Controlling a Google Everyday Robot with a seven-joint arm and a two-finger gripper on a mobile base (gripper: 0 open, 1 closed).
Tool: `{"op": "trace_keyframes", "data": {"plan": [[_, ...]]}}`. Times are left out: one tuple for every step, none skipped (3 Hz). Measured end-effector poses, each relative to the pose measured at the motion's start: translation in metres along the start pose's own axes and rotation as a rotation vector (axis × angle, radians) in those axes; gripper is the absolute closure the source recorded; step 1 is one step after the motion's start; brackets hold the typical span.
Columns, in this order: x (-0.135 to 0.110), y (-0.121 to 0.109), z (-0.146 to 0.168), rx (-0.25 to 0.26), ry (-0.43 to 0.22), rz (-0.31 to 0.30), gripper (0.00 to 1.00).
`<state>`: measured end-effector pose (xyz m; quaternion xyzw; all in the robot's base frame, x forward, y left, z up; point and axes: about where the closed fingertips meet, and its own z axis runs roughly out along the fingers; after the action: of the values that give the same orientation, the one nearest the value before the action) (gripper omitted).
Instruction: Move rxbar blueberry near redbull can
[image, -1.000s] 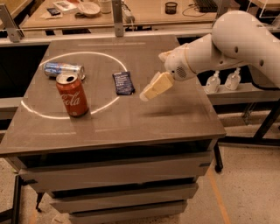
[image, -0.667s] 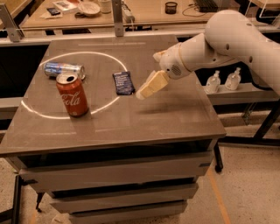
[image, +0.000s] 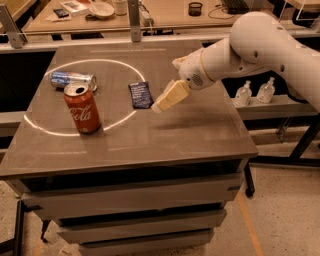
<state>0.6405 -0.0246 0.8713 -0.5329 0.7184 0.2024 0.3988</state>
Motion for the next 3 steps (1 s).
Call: {"op": "trace_keyframes", "data": {"plan": [[-0.005,-0.002,0.012,0.022,-0.011,0.013,0.0],[-0.009,-0.006,0.026,0.024,-0.027,0.061,0.0],[-0.011,-0.004,0.038,0.009,-0.051,0.094,0.0]]}}
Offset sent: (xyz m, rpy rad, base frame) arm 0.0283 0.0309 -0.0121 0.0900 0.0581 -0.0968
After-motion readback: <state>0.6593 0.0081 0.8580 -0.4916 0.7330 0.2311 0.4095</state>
